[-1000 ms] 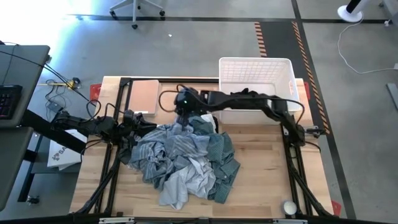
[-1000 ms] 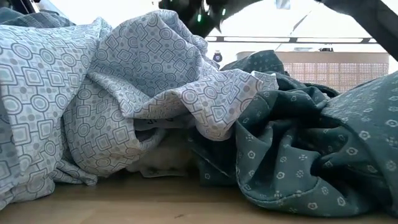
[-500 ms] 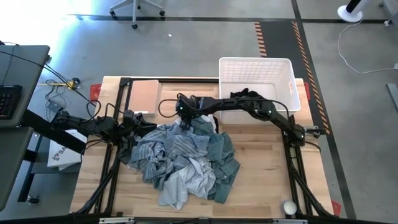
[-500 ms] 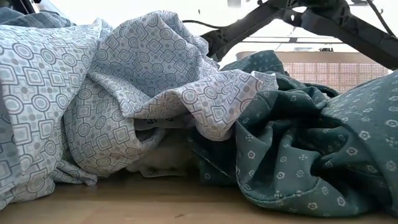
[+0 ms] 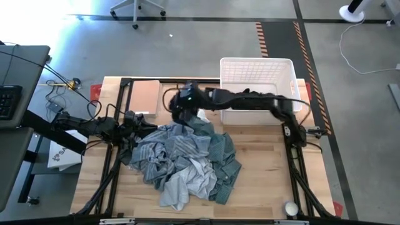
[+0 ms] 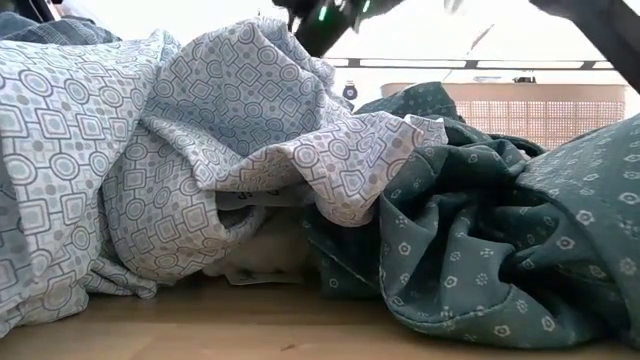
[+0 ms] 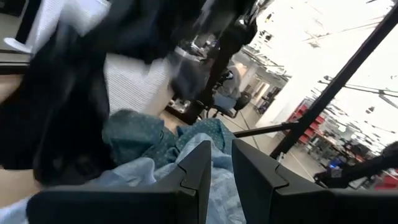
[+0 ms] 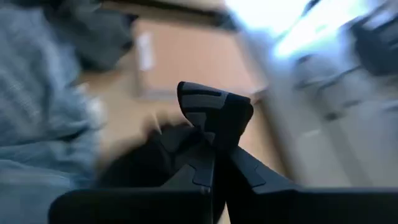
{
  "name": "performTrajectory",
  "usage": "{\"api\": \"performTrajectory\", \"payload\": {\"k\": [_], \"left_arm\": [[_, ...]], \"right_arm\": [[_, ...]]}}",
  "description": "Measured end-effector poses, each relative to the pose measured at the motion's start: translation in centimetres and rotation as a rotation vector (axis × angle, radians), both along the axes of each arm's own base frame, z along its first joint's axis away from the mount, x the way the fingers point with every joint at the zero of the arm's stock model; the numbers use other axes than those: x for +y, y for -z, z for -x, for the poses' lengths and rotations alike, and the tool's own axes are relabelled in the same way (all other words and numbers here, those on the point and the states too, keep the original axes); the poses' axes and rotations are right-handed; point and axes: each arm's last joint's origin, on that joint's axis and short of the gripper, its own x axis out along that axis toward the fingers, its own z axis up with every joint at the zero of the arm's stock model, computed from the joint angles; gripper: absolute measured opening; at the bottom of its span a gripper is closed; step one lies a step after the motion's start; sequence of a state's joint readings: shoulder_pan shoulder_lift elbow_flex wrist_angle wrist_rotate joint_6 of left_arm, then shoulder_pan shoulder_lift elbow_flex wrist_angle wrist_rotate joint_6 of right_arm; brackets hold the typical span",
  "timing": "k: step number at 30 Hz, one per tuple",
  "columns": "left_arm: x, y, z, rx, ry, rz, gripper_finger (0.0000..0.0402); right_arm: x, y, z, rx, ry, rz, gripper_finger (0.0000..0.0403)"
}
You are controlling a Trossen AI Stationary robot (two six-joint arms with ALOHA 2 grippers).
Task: Sort clothes
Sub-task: Put the black boxer into the white laundry bin
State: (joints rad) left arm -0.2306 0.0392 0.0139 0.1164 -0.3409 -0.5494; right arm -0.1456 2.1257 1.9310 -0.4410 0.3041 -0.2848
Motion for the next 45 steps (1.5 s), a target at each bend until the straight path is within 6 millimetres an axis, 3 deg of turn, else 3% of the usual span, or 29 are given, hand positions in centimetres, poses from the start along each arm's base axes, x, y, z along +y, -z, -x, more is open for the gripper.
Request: {"api": "performTrajectory", "payload": {"k": [6, 9, 15, 23, 31, 36, 42, 45], "left_arm": [[-0.1, 0.0, 0.0, -0.001, 0.030, 0.021, 0.0062], [-0.1, 0.0, 0.0, 0.000, 0.045, 0.020, 0.0062], [-0.1, 0.1, 0.0, 0.006, 0.049, 0.018, 0.0062], [-0.1, 0.2, 0.0, 0.019, 0.045, 0.014, 0.0062], [-0.1, 0.2, 0.0, 0.020, 0.044, 0.014, 0.0062], [-0.1, 0.2, 0.0, 0.020, 0.043, 0.014, 0.0062], [-0.1, 0.2, 0.0, 0.020, 0.043, 0.013, 0.0062], [-0.1, 0.2, 0.0, 0.021, 0.041, 0.000, 0.0062]], "right_arm": [[2.9, -10.9, 5.5, -0.136, 0.052, 0.299, 0.0005], [3.7, -14.8, 8.8, -0.162, 0.104, 0.393, 0.0004], [4.0, -20.2, 15.8, -0.185, 0.281, 0.482, 0.0004], [0.3, -24.1, 22.9, -0.232, 0.623, 0.542, 0.0003], [-4.6, -24.2, 26.8, -0.153, 0.960, 0.565, 0.0003], [-5.6, -21.8, 27.1, -0.112, 0.882, 0.382, 0.0003], [-6.1, -18.1, 26.1, 0.056, 0.726, 0.081, 0.0005], [-6.7, -16.1, 25.1, 0.147, 0.697, 0.011, 0.0005]]}}
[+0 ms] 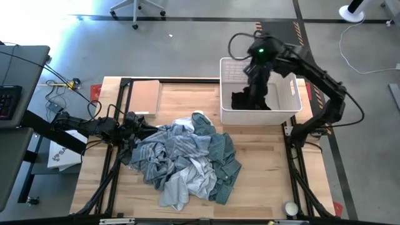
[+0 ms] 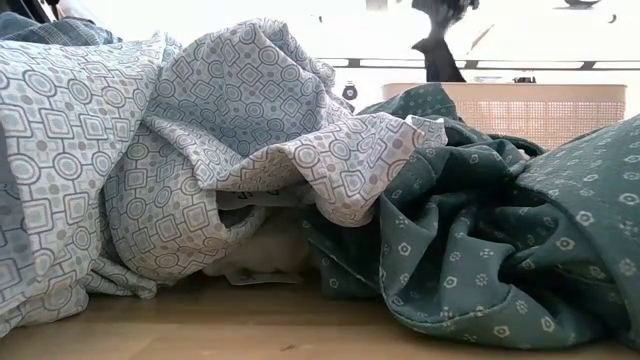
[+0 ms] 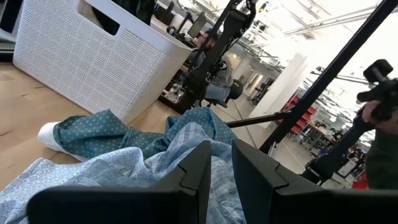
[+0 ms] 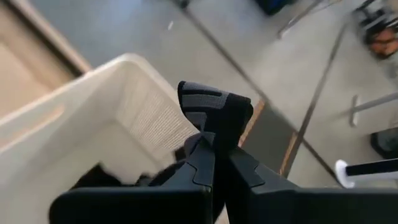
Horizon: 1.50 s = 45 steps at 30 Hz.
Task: Sort clothes
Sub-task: Put the black boxer into the white laundry bin, then put the gray short into the white laundry bin
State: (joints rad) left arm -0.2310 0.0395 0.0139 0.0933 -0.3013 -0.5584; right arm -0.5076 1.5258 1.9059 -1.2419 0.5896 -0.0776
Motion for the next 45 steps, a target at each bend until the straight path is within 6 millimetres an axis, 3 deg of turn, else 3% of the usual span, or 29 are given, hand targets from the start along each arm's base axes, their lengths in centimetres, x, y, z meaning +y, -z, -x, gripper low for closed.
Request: {"api": "performTrajectory", "payload": {"k": [7, 11, 16, 20, 26, 30, 34, 38, 41, 45], "left_arm": [[0.0, 0.0, 0.0, -0.001, 0.002, 0.012, 0.0062], [0.0, 0.0, 0.0, -0.001, 0.001, 0.009, 0.0062], [0.0, 0.0, 0.0, -0.001, -0.013, 0.007, 0.0062], [0.1, 0.0, 0.0, -0.001, -0.036, 0.010, 0.0062], [0.4, 0.0, 0.1, -0.009, -0.139, 0.064, 0.0062], [0.9, -0.2, 0.2, -0.014, -0.331, 0.021, 0.0062], [1.1, -0.9, 0.4, -0.045, -0.370, 0.020, 0.0061], [1.2, -3.1, 0.7, -0.044, -0.414, 0.061, 0.0040], [1.4, -5.8, 1.1, 0.060, -0.442, 0.053, 0.0012], [1.5, -8.9, 1.5, 0.341, -0.453, 0.073, 0.0004]], "right_arm": [[-1.7, 7.0, -1.5, 0.157, 0.029, -0.098, 0.0010], [-2.0, 9.8, -1.7, 0.177, 0.049, -0.120, 0.0047], [-1.8, 9.2, -1.6, 0.145, 0.047, -0.116, 0.0120], [-0.8, 6.5, -1.2, 0.063, 0.012, -0.087, 0.0161], [4.4, 2.4, -1.0, -0.211, -0.279, -0.088, 0.0173], [9.3, 1.6, -1.5, -0.352, -0.512, -0.070, 0.0173], [14.1, 4.0, -2.5, -0.368, -0.715, -0.084, 0.0173], [18.2, 7.7, -3.2, -0.360, -0.875, -0.110, 0.0174], [20.4, 10.3, -3.5, -0.379, -0.974, -0.132, 0.0174], [22.0, 12.3, -3.5, -0.422, -1.047, -0.145, 0.0174]]}}
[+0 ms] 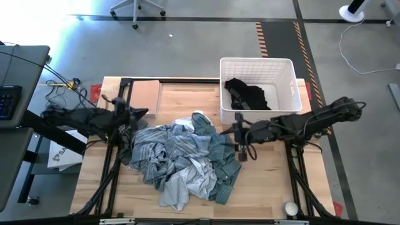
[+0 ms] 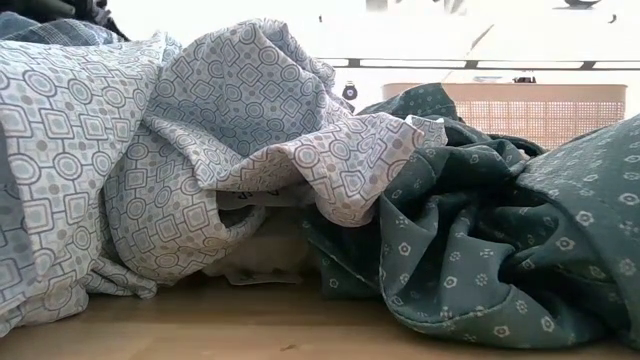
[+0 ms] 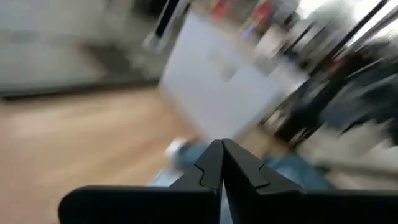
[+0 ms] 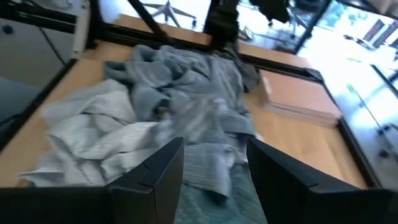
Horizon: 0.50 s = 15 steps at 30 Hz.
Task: Sort clothes
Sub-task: Put the gray short into the white laundry bin
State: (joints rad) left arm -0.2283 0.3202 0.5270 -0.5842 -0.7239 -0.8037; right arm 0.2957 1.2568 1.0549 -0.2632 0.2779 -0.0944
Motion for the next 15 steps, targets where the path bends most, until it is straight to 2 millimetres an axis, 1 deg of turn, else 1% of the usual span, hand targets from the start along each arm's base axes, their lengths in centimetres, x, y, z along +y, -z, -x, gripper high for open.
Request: {"api": "performTrajectory", "payload": {"k": [3, 6, 8, 11, 13, 15], "left_arm": [[-0.1, -1.5, -0.2, 0.244, -0.019, 0.099, 0.0001], [-0.2, -1.9, -1.1, 0.505, -0.051, 0.191, 0.0001], [-0.2, -1.6, -1.9, 0.664, -0.064, 0.235, 0.0001], [0.1, -0.3, -2.8, 0.897, -0.114, 0.293, 0.0006], [0.5, 0.4, -3.0, 1.047, -0.159, 0.330, 0.0018], [1.1, 0.8, -3.1, 1.157, -0.199, 0.346, 0.0036]], "right_arm": [[0.4, 0.5, 0.0, -0.010, -0.009, -0.009, 0.0174], [0.3, 0.6, 0.0, -0.014, -0.007, -0.010, 0.0174], [0.2, 0.6, 0.0, -0.022, -0.004, -0.012, 0.0174], [0.1, 0.5, -0.1, -0.033, 0.002, -0.016, 0.0174], [0.0, 0.5, -0.2, -0.032, 0.006, -0.016, 0.0174], [0.0, 0.5, -0.2, -0.033, 0.006, -0.015, 0.0174]]}}
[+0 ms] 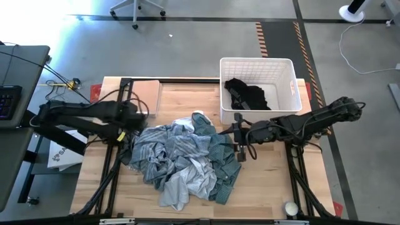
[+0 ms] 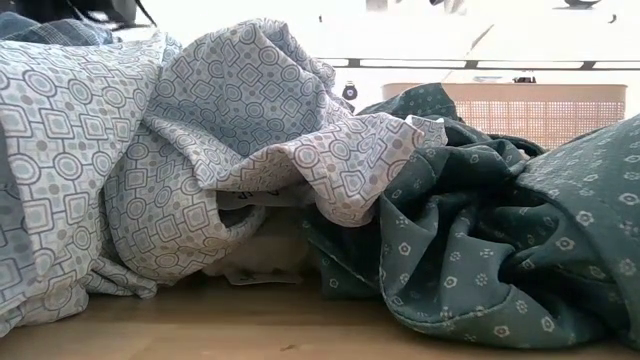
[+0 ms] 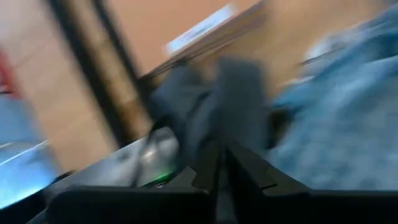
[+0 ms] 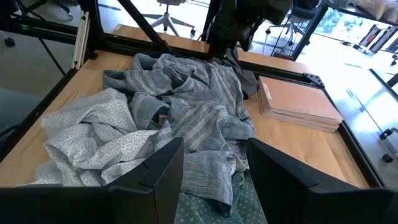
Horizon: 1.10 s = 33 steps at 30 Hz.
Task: Sort clothes
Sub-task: Put the gray short into the white laundry bin
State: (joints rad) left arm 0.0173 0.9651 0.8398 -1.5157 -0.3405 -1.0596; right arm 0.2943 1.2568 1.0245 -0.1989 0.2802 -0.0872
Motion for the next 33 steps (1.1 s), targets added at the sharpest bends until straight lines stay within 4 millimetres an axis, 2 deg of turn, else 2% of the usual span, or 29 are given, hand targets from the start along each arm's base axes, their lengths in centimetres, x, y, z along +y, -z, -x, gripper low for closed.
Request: {"api": "performTrajectory", "payload": {"k": [3, 7, 11, 14, 16, 21, 26, 33], "left_arm": [[1.0, 0.3, -0.4, 0.057, -0.005, 0.013, 0.0071], [2.4, 0.7, -1.2, 0.032, 0.002, 0.077, 0.0119], [3.8, 1.0, -1.3, 0.060, -0.023, 0.108, 0.0151], [4.7, 2.0, -1.4, 0.102, -0.059, 0.134, 0.0157], [5.1, 3.4, -1.6, 0.104, -0.061, 0.180, 0.0157], [6.2, 5.5, -3.4, 0.080, -0.044, 0.201, 0.0155], [6.8, 7.8, -4.2, 0.175, -0.065, 0.267, 0.0155], [7.2, 12.2, -3.6, 0.378, -0.079, 0.389, 0.0154]], "right_arm": [[0.0, 0.0, 0.0, 0.000, 0.000, 0.000, 0.0174], [0.0, 0.0, 0.0, 0.000, 0.000, 0.000, 0.0174], [0.0, 0.0, 0.0, 0.001, 0.007, -0.017, 0.0174], [0.0, 0.0, 0.0, 0.002, 0.016, -0.039, 0.0174], [0.0, 0.1, 0.0, 0.008, 0.021, -0.046, 0.0174], [0.0, 0.3, 0.2, 0.036, 0.032, -0.066, 0.0174], [0.2, 0.4, 0.3, 0.045, 0.026, -0.065, 0.0173], [0.3, 0.4, 0.3, 0.043, 0.021, -0.067, 0.0173]]}}
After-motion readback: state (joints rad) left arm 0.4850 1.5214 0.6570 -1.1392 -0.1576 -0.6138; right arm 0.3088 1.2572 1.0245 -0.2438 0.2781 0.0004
